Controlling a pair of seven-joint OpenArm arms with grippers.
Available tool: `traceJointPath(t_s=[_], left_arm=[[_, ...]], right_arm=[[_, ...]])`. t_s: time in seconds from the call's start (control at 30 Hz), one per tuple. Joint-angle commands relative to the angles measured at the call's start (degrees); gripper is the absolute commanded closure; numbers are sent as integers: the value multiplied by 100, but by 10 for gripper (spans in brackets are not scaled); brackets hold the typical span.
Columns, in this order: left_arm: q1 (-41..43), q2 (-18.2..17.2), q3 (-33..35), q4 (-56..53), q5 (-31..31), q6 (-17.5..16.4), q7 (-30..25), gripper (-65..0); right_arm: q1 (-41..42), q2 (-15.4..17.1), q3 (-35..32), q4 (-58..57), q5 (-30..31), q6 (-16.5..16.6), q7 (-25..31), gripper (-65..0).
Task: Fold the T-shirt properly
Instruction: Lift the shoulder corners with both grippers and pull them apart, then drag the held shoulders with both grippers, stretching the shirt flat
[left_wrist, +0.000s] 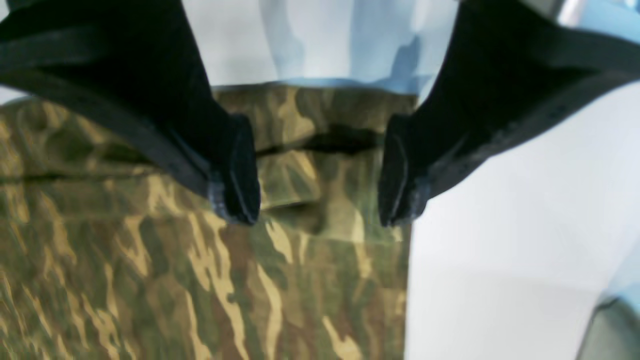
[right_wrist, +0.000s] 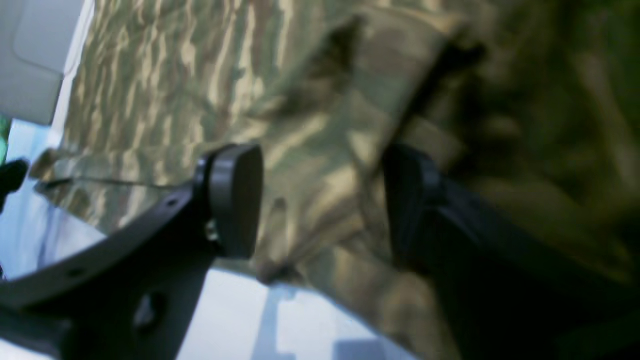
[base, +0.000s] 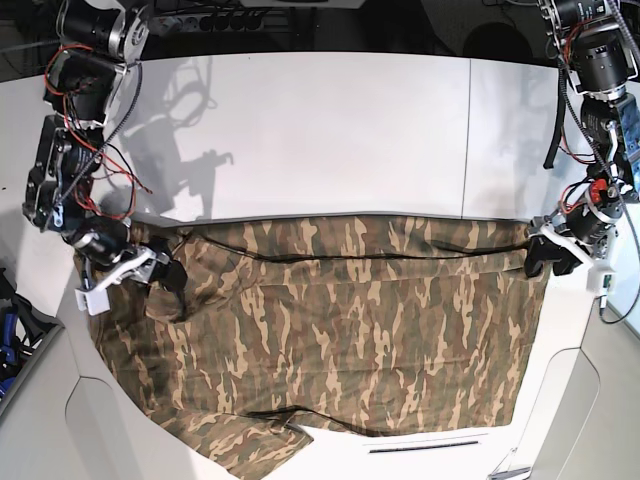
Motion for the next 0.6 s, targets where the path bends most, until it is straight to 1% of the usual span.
traceJointPath(t_s=[0.0, 0.13, 0.2, 0.27, 0.37, 0.5, 0.57], left_arm=[[-94, -114, -133, 81, -125, 13, -72, -406], [-92, -116, -531, 81, -334, 4, 76, -406], [-90, -116, -664, 81, -470, 7, 197, -406], [-79, -116, -699, 81, -581, 9, 372, -406], [-17, -109, -697, 81, -645, 37, 516, -406], [205, -105, -697, 81, -656, 470, 352, -406], [332, -87, -697, 81, -654, 551, 289, -406]], right_arm=[[42, 63, 131, 203, 179, 44, 109, -380], [-205, 63, 612, 514, 208, 44, 42, -379], [-330, 87, 809, 621, 321, 44, 13, -379], [-459, 162, 920, 669, 511, 42, 7, -380], [-616, 251, 1108, 669, 518, 42, -11, -379], [-833, 369, 1373, 667, 632, 37, -2, -380], [-914, 400, 1495, 667, 627, 37, 26, -380]])
